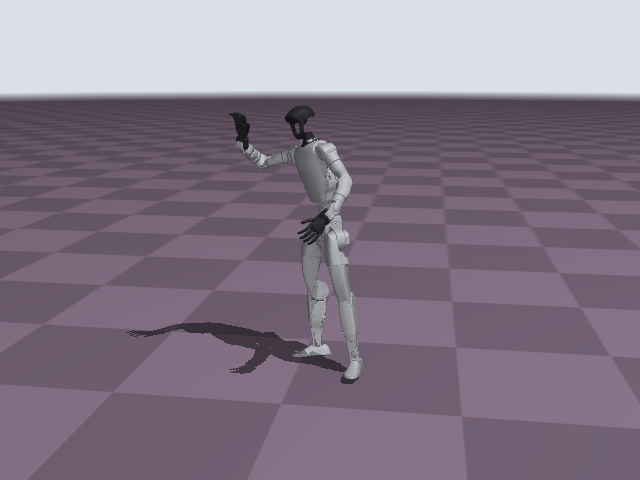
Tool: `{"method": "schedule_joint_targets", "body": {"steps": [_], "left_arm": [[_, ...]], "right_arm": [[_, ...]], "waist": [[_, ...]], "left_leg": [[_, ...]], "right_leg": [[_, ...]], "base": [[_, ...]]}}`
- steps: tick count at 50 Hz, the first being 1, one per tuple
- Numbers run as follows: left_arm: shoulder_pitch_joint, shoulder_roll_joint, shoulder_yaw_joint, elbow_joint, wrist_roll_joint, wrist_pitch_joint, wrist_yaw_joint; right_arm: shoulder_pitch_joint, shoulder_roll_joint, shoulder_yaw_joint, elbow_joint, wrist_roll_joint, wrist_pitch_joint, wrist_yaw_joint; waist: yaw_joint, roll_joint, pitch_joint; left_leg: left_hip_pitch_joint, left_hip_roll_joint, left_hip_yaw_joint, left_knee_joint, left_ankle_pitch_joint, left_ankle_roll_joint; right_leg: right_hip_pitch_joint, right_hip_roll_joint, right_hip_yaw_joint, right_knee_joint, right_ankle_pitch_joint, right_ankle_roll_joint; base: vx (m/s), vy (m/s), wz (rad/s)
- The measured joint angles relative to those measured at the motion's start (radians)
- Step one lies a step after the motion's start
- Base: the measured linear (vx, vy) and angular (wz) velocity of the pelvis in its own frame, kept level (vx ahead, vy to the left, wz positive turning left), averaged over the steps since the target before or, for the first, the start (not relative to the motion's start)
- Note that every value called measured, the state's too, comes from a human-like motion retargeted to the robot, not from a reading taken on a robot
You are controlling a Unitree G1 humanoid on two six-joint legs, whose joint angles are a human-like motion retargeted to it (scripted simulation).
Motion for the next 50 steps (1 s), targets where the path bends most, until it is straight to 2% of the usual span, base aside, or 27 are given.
{"method": "schedule_joint_targets", "body": {"steps": [3,8,15,20,25,29,33,38,40,43,50], "left_arm": [[0.038,0.007,0.000,0.000,0.016,0.010,-0.015],[0.145,0.011,-0.008,0.083,0.191,0.045,-0.042],[0.312,-0.034,-0.009,0.234,0.340,0.087,-0.111],[0.369,-0.052,-0.027,0.314,0.412,0.110,-0.200],[0.328,-0.019,-0.065,0.353,0.457,0.127,-0.245],[0.233,0.020,-0.091,0.323,0.461,0.109,-0.177],[0.112,0.031,-0.100,0.234,0.396,0.066,-0.054],[0.000,0.000,-0.076,0.076,0.193,0.013,0.013],[-0.016,-0.011,-0.060,0.019,0.115,0.003,0.004],[-0.005,-0.013,-0.038,-0.029,0.061,0.004,-0.020],[0.103,0.007,-0.033,0.046,0.217,0.036,-0.030]], "right_arm": [[0.023,-0.165,-0.051,0.022,0.045,0.027,-0.032],[0.077,-0.426,-0.215,0.133,0.167,0.080,-0.130],[0.117,-0.614,-0.467,0.367,0.319,0.164,-0.266],[0.204,-0.570,-0.553,0.355,0.294,0.166,-0.272],[0.337,-0.350,-0.552,0.198,0.198,0.121,-0.200],[0.377,-0.102,-0.449,0.076,0.107,0.064,-0.112],[0.340,0.127,-0.255,0.034,0.013,0.011,-0.023],[0.260,0.295,-0.092,0.085,-0.053,-0.007,0.027],[0.248,0.303,-0.088,0.094,-0.043,0.002,0.017],[0.261,0.224,-0.128,0.077,0.001,0.014,-0.002],[0.446,-0.197,-0.352,0.092,0.199,0.021,-0.086]], "waist": [[-0.033,0.001,0.004],[-0.089,0.005,0.018],[-0.122,0.029,0.032],[-0.124,0.052,0.032],[-0.103,0.061,0.021],[-0.062,0.059,0.018],[-0.006,0.050,0.025],[0.052,0.031,0.047],[0.059,0.020,0.056],[0.046,0.005,0.066],[-0.028,-0.012,0.096]], "left_leg": [[-0.010,0.000,0.005,0.000,-0.007,-0.003],[-0.018,-0.008,0.016,0.000,-0.012,-0.013],[-0.023,-0.025,-0.090,0.021,0.000,-0.014],[-0.026,-0.035,-0.189,0.052,-0.011,-0.014],[-0.010,-0.037,-0.199,0.056,-0.030,-0.014],[0.011,-0.030,-0.182,0.045,-0.044,-0.011],[0.017,-0.035,-0.168,0.033,-0.052,-0.006],[0.011,-0.068,-0.186,0.047,-0.060,-0.013],[0.005,-0.092,-0.208,0.061,-0.065,-0.013],[0.002,-0.127,-0.238,0.073,-0.080,-0.014],[0.016,-0.162,-0.255,0.041,-0.103,-0.014]], "right_leg": [[-0.006,-0.001,-0.016,0.001,-0.003,0.000],[-0.015,-0.013,-0.036,0.002,-0.010,0.000],[-0.025,-0.029,-0.034,-0.010,-0.024,0.000],[-0.032,-0.030,-0.022,-0.019,-0.021,0.000],[-0.029,-0.024,-0.012,-0.022,-0.018,0.000],[-0.022,-0.017,-0.004,-0.017,-0.014,0.000],[-0.030,-0.014,0.006,-0.010,0.004,0.000],[-0.047,-0.020,0.015,-0.014,0.039,0.000],[-0.052,-0.030,0.015,-0.021,0.054,0.000],[-0.057,-0.043,0.012,-0.033,0.074,0.000],[-0.051,-0.052,-0.010,-0.056,0.107,0.000]], "base": [[-0.02,-0.12,0.22],[-0.01,-0.05,0.12],[0.00,0.01,-0.06],[-0.02,0.04,-0.21],[0.00,0.00,0.00],[0.00,0.00,0.00],[-0.09,-0.03,0.02],[-0.14,-0.02,0.00],[-0.16,0.07,0.07],[-0.13,0.13,0.12],[-0.10,0.18,0.10]]}}
